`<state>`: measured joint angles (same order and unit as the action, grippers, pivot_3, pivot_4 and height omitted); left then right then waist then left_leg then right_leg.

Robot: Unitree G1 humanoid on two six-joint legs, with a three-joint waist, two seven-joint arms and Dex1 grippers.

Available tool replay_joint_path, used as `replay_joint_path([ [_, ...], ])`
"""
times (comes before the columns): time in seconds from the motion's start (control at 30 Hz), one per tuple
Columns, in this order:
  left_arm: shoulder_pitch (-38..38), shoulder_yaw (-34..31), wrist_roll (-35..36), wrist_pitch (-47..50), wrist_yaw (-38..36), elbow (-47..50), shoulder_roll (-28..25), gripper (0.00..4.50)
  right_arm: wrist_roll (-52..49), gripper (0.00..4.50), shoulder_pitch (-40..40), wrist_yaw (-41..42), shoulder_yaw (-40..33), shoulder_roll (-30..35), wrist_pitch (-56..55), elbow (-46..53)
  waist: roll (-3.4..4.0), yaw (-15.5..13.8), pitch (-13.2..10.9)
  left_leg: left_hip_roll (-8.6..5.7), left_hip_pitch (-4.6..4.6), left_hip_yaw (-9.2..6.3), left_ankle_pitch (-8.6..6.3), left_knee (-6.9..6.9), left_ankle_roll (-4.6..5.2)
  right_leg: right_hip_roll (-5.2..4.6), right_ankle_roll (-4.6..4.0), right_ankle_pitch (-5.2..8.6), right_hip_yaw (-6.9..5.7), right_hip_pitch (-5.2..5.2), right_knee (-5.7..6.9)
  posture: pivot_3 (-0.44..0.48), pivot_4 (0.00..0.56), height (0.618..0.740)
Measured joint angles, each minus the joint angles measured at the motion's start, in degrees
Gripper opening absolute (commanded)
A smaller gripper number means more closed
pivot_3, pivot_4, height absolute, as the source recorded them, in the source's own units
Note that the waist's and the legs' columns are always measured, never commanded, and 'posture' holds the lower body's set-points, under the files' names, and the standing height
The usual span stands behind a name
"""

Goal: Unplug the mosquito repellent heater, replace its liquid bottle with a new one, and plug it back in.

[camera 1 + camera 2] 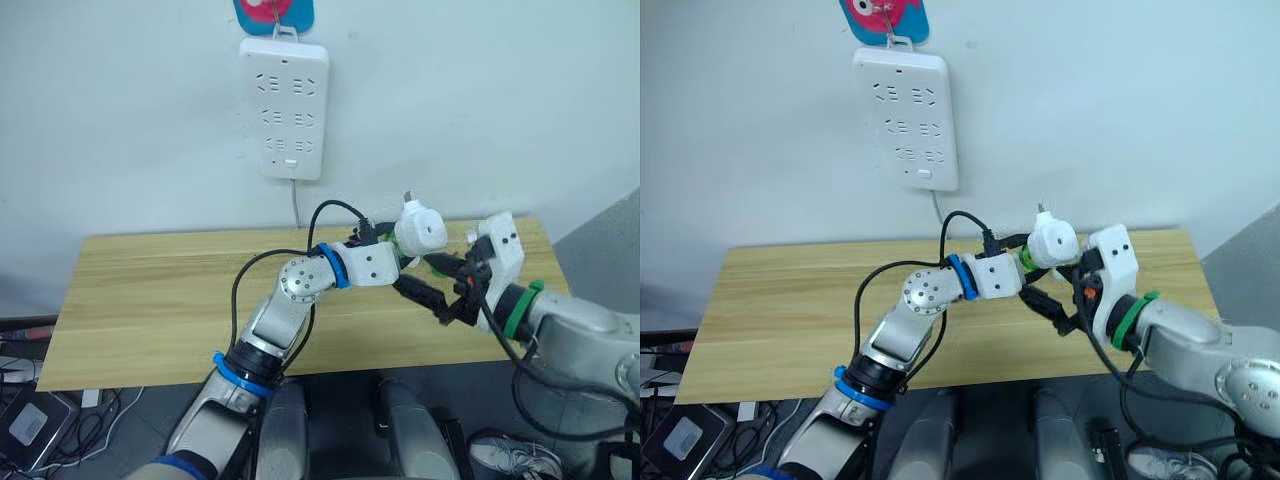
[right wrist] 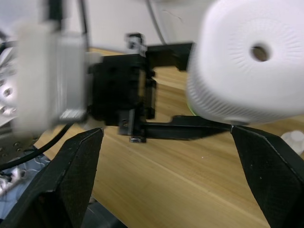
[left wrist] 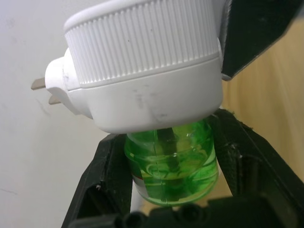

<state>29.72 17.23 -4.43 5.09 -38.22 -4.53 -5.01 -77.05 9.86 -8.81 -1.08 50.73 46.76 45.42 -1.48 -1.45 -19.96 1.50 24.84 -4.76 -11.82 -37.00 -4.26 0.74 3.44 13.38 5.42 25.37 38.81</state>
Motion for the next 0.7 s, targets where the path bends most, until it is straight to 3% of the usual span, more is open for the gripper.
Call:
replay_joint_path([
  [0.07,-1.89,-3.37,6.36,4.67,-0.14,-0.05,2.88,2.26,9.13,4.47,-2.62,1.64,0.56,-3.05,-3.89,2.04,-0.06,0.08,0.32,0.0,-0.02,0.0,0.01,-0.02,-0.01,0.01,0.04,0.02,0.0,-0.01,0.0,0.136,0.246,0.74],
  [0.23,-1.92,-7.02,13.68,8.2,-1.14,0.42,3.4,2.26,22.08,4.47,-1.59,0.28,2.51,-14.14,-9.92,2.09,-0.06,0.42,1.14,0.04,-0.11,0.07,0.13,-0.04,0.07,0.11,-0.01,-0.13,0.08,-0.02,0.05,0.12,0.237,0.74],
  [0.4,-1.52,-7.49,17.14,8.9,-2.3,2.03,3.28,2.26,26.97,4.47,0.74,-0.23,4.73,-21.65,-10.3,1.46,-0.07,0.34,1.73,0.02,-0.08,0.09,0.12,-0.01,0.07,0.09,-0.01,-0.13,0.08,-0.06,-0.09,0.114,0.236,0.74],
  [0.7,-1.74,-6.23,18.34,9.45,-3.09,3.6,2.62,2.26,30.37,4.47,3.13,0.06,5.05,-27.09,-7.38,-2.27,-0.09,0.32,2.24,0.02,-0.08,0.09,0.12,0.0,0.08,0.09,-0.02,-0.13,0.08,-0.06,-0.09,0.118,0.239,0.74],
])
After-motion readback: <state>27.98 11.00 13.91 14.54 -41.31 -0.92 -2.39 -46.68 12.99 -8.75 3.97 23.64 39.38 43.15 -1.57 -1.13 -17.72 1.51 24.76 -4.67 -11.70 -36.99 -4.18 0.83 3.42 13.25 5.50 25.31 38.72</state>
